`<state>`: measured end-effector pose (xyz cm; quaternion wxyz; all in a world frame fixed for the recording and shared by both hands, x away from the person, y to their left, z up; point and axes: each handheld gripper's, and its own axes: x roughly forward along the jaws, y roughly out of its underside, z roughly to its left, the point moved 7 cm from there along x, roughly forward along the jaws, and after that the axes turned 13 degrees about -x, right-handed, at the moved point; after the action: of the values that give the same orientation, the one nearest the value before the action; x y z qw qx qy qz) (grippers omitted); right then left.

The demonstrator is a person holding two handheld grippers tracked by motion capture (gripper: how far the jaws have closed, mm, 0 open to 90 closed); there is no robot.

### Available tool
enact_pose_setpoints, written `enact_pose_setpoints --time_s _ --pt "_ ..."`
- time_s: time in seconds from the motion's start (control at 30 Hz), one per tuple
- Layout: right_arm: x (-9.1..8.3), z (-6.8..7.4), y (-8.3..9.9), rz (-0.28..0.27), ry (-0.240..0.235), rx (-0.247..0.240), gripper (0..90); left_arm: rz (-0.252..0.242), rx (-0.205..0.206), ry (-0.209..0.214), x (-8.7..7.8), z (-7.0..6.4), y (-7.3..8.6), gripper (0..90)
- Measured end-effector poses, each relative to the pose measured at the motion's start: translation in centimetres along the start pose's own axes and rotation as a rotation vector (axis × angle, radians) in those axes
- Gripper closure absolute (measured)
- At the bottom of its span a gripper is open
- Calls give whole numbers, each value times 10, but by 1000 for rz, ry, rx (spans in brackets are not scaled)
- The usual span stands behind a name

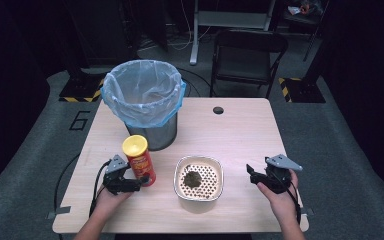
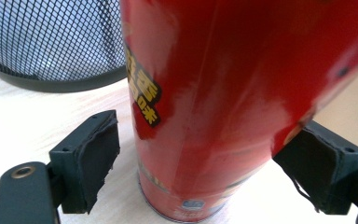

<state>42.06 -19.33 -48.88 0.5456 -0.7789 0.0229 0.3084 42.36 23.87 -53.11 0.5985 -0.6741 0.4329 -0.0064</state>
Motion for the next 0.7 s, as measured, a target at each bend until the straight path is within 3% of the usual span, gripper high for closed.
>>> enact_pose_setpoints --time_s 0.07,0.17,0.27,0.5,0.7 --pt "7 -1 11 29 19 3 244 -20 30 -7 -2 1 0 221" --pt "13 -2 19 45 26 -2 252 -16 26 -24 -3 1 0 232" --pt "14 -5 24 51 36 2 255 -16 51 -53 -7 2 -1 234" --pt "16 -15 35 61 45 31 259 -48 46 -34 -24 -8 -6 235" --pt "24 -17 45 99 38 24 259 -55 42 -6 -31 -22 -14 235"
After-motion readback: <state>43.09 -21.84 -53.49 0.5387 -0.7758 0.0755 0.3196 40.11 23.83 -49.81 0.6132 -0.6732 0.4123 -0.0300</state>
